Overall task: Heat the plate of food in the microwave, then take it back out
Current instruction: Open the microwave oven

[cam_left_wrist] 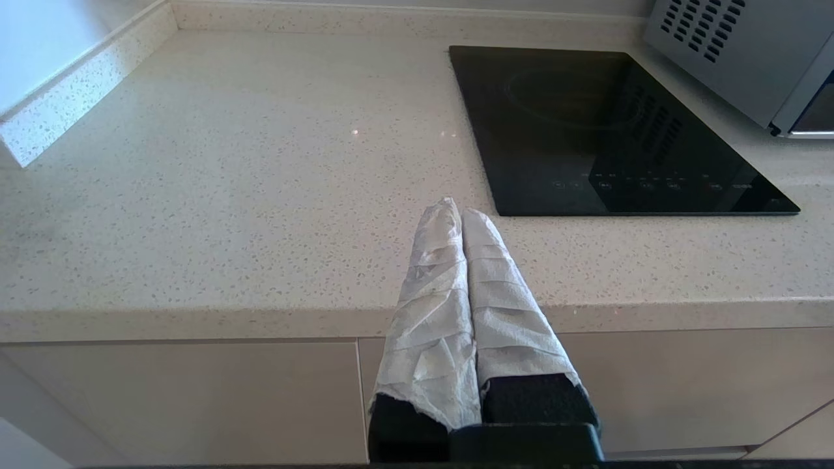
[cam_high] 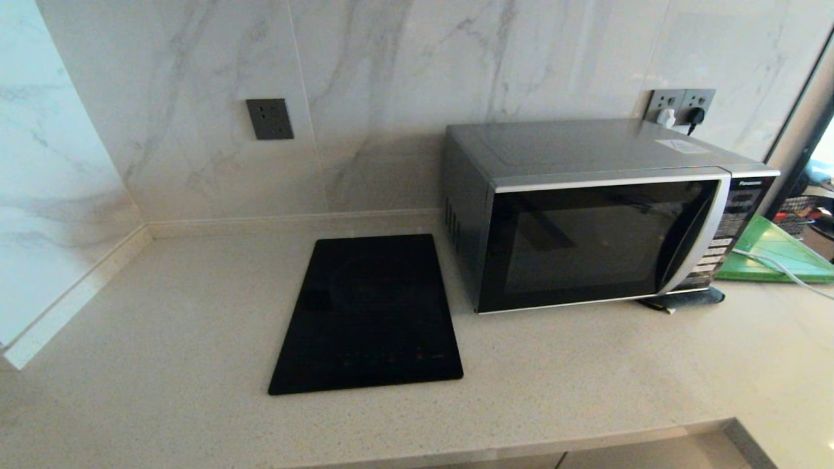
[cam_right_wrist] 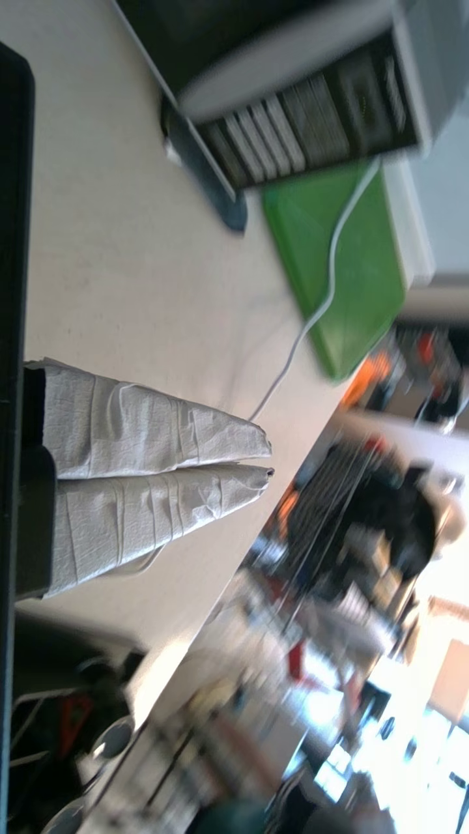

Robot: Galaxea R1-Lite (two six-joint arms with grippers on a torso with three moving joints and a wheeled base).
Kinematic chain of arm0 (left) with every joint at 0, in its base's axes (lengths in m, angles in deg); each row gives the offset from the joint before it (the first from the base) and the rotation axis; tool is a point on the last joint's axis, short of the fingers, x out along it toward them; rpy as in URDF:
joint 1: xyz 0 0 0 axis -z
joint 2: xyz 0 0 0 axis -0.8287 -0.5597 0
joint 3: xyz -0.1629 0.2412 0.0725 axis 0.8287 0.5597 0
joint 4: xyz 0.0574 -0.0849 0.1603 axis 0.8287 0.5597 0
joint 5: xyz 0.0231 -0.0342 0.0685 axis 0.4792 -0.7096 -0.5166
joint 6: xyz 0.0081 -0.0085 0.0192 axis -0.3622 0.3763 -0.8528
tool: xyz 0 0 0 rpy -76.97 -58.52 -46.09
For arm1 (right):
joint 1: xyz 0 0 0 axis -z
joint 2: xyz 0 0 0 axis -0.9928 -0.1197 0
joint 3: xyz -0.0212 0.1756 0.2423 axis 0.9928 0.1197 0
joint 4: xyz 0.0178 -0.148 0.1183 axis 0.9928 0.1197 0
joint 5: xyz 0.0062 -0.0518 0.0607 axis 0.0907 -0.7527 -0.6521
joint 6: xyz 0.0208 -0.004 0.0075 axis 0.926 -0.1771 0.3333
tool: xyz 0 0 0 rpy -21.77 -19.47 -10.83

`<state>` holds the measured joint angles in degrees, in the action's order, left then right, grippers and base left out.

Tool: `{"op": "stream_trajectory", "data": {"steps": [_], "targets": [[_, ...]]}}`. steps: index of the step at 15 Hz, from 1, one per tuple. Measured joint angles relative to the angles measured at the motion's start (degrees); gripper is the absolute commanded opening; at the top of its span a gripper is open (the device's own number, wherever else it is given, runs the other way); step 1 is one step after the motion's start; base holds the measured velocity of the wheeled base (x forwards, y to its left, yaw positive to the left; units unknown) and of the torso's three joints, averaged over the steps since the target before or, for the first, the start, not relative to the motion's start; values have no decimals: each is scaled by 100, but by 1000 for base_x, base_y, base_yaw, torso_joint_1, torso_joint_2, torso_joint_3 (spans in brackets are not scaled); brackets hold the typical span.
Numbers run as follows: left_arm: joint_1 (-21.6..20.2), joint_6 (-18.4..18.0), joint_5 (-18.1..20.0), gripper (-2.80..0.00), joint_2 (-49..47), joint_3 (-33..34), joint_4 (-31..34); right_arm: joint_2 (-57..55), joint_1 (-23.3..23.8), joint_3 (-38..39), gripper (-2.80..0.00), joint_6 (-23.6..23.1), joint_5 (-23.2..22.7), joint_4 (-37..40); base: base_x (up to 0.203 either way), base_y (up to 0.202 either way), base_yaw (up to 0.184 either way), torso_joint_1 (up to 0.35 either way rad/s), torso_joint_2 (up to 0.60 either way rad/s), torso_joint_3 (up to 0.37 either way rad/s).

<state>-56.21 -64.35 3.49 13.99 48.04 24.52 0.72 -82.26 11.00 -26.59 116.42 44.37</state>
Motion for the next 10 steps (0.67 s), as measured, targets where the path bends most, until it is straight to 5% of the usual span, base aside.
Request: {"op": "stream_trajectory", "data": {"steps": [5,10], "targets": [[0,2,2,-280,0,0,0,-771,-45,157,-280,164,557,-1100,0,0,0,0,0,0],[0,2,0,-280,0,0,0,-1462,-127,310,-280,234,1063,-1404,0,0,0,0,0,0]]}}
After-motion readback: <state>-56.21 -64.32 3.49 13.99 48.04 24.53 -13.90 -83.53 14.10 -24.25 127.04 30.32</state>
